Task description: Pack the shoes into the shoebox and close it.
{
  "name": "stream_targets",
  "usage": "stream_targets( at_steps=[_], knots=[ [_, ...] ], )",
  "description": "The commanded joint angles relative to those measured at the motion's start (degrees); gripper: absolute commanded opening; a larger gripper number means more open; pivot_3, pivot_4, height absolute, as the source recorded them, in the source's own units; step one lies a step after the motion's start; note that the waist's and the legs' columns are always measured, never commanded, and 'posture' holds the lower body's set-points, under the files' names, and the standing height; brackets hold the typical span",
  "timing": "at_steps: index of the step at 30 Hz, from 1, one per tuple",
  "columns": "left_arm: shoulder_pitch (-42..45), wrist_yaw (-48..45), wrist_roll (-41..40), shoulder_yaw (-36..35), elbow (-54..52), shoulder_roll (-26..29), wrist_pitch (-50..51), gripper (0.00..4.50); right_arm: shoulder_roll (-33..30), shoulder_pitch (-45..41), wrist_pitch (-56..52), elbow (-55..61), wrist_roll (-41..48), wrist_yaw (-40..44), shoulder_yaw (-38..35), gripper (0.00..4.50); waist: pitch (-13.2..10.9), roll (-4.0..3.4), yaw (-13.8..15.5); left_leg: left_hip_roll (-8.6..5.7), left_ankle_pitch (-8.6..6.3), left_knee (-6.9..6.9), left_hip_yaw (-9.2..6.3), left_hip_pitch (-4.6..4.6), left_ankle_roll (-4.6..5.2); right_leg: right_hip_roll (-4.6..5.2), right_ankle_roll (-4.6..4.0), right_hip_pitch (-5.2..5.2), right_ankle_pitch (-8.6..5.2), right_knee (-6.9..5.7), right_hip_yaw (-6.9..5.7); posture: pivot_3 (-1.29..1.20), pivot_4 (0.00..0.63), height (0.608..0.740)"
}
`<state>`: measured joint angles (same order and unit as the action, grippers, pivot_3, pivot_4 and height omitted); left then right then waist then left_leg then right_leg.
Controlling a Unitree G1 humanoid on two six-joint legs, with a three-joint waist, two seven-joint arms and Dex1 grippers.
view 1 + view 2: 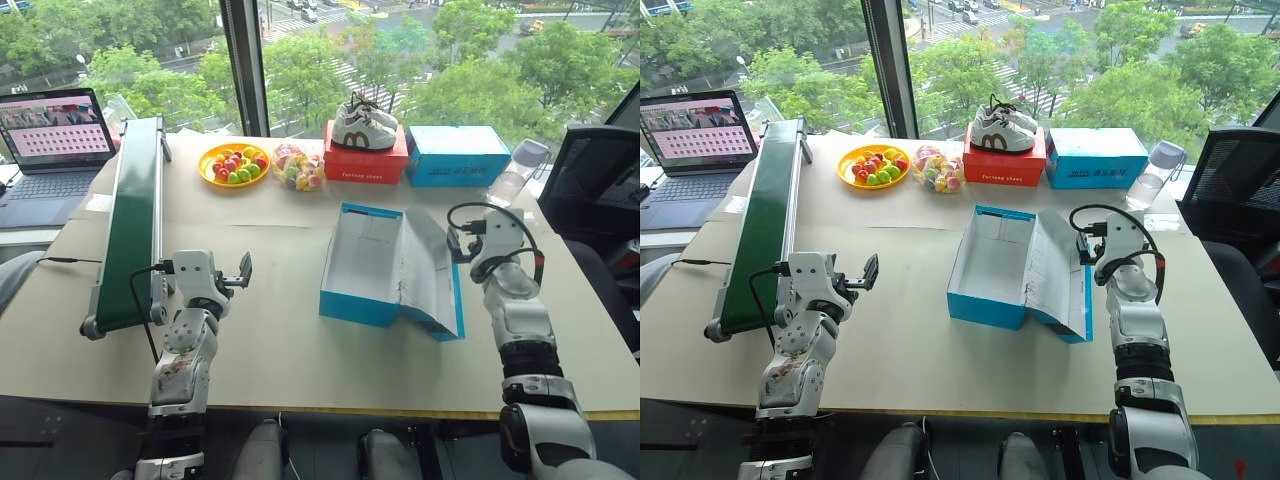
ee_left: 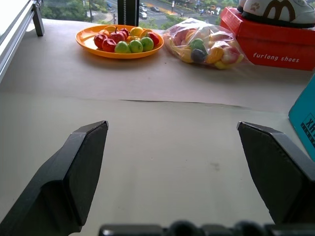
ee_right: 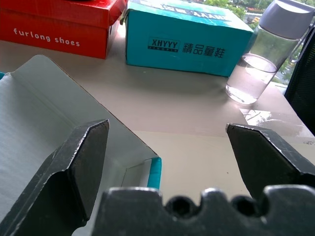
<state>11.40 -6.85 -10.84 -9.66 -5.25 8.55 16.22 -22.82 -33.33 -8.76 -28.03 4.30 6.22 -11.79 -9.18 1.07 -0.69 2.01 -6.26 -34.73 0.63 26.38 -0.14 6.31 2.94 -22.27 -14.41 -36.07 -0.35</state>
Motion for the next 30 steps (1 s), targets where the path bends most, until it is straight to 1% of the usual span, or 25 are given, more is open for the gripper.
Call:
stream_targets(
  at_steps=[1, 4, 6, 9, 10, 11, 12, 14, 16, 18, 21, 23, 26, 30],
  knots=[
    [1.4, 0.2, 1.1, 0.1, -1.1, 1.1, -2.4, 4.50, 1.2, -1.5, -1.0, 6.1, 4.3, 2.4, -1.3, 4.46, 0.0, 0.00, 0.0, 0.00, 0.00, 0.00, 0.00, 0.00, 0.00, 0.00, 0.00, 0.00, 0.00, 0.00, 0.00, 0.00, 0.150, 0.739],
    [2.9, 3.1, 3.9, -2.9, -1.9, 3.3, -7.5, 4.50, 7.8, -4.2, -8.5, 20.9, 20.1, 12.5, -0.4, 4.46, -0.1, 0.00, -0.7, 0.10, 0.00, 0.02, 0.03, 0.00, 0.00, -0.05, -0.01, -0.09, 0.01, -0.04, 0.05, 0.00, 0.150, 0.739],
    [3.9, 4.8, 4.2, -5.1, -1.5, 4.2, -9.6, 4.50, 9.6, -5.6, -13.3, 27.6, 26.2, 15.3, 0.4, 4.46, -0.2, -0.06, -1.3, 0.31, 0.02, 0.03, 0.14, 0.00, 0.04, -0.29, -0.11, -0.22, 0.09, -0.15, 0.24, 0.00, 0.150, 0.739],
    [4.7, 6.3, 4.9, -7.2, -0.8, 5.6, -11.2, 4.50, 10.7, -6.9, -20.3, 34.8, 33.3, 18.4, 2.4, 4.46, -0.2, -0.08, -0.6, 0.38, 0.01, 0.03, 0.16, -0.01, 0.03, -0.39, -0.11, -0.20, 0.09, -0.12, 0.24, 0.00, 0.150, 0.739],
    [5.0, 6.5, 4.0, -8.6, -0.3, 6.5, -9.2, 4.50, 10.3, -6.2, -23.7, 39.5, 36.5, 22.1, 6.2, 4.46, -0.2, -0.05, -0.2, 0.40, 0.00, 0.03, 0.17, -0.01, 0.01, -0.39, -0.11, -0.18, 0.08, -0.08, 0.23, 0.00, 0.150, 0.739],
    [5.3, 7.1, 3.0, -10.4, 0.7, 7.5, -7.0, 4.50, 8.7, -5.0, -26.1, 43.9, 37.7, 26.4, 10.9, 4.46, -0.2, -0.01, 0.1, 0.43, -0.03, 0.04, 0.20, 0.00, -0.04, -0.39, -0.11, -0.17, 0.08, -0.01, 0.22, 0.00, 0.150, 0.739],
    [5.8, 7.5, 0.8, -12.8, 1.9, 8.3, -3.3, 4.50, 6.3, -3.6, -27.9, 47.8, 37.6, 30.6, 15.8, 4.46, -0.2, -0.01, 0.1, 0.45, -0.05, 0.04, 0.21, 0.01, -0.07, -0.38, -0.12, -0.16, 0.07, 0.01, 0.17, 0.00, 0.150, 0.739],
    [6.3, 6.8, -2.7, -15.5, 3.9, 10.0, 4.5, 4.50, 1.8, -1.8, -28.7, 51.1, 34.5, 35.6, 22.3, 4.46, -0.2, 0.00, 0.2, 0.50, -0.12, 0.05, 0.26, 0.01, -0.17, -0.38, -0.17, -0.20, 0.05, 0.01, 0.17, 0.00, 0.150, 0.739],
    [6.0, 6.5, -1.9, -15.9, 3.7, 12.7, 8.5, 4.50, -0.8, -1.7, -26.5, 50.3, 29.1, 36.7, 26.3, 4.46, -0.3, 0.10, 0.2, 0.52, -0.27, 0.03, 0.25, 0.01, -0.42, -0.38, -0.22, -0.22, 0.01, 0.01, 0.13, 0.00, 0.150, 0.739],
    [6.7, 6.3, -3.5, -17.2, 2.7, 14.6, 14.0, 4.50, -1.9, -1.9, -24.7, 48.8, 25.8, 37.4, 28.4, 4.46, -0.3, 0.26, 0.2, 0.54, -0.34, -0.05, 0.31, 0.01, -0.54, -0.34, -0.27, -0.55, 0.00, 0.00, 0.09, 0.00, 0.150, 0.739],
    [7.5, 5.8, -4.6, -18.1, 1.3, 17.2, 18.0, 4.50, -2.0, -1.4, -23.2, 47.7, 23.2, 38.3, 29.7, 4.46, -0.3, 0.44, 0.2, 0.66, -0.42, -0.03, 0.47, 0.02, -0.67, -0.30, -0.42, -0.65, -0.09, 0.03, 0.04, 0.00, 0.150, 0.739],
    [7.8, 6.4, -4.1, -18.2, 1.1, 18.1, 19.0, 4.50, -1.2, -1.1, -22.6, 47.0, 21.9, 38.2, 30.0, 4.46, -0.3, 0.44, 0.2, 0.74, -0.42, 0.02, 0.59, 0.03, -0.70, -0.31, -0.49, -0.74, -0.03, 0.01, 0.04, 0.00, 0.150, 0.739],
    [7.9, 6.4, -4.5, -18.5, 1.2, 18.5, 20.4, 4.50, -0.2, -0.6, -22.7, 46.6, 21.4, 38.3, 29.8, 4.46, -0.3, 0.45, 0.2, 0.77, -0.41, 0.06, 0.66, 0.04, -0.70, -0.33, -0.42, -0.78, 0.26, -0.01, 0.05, 0.00, 0.150, 0.739],
    [6.9, 5.9, -4.1, -18.0, 2.0, 18.5, 21.3, 4.50, 1.1, 0.3, -22.5, 45.7, 19.1, 37.2, 30.4, 4.46, -0.3, 0.47, 0.1, 0.77, -0.39, 0.07, 0.73, 0.23, -0.68, -0.34, -0.39, -0.83, 0.23, -0.03, 0.08, 0.00, 0.150, 0.739]
  ],
)
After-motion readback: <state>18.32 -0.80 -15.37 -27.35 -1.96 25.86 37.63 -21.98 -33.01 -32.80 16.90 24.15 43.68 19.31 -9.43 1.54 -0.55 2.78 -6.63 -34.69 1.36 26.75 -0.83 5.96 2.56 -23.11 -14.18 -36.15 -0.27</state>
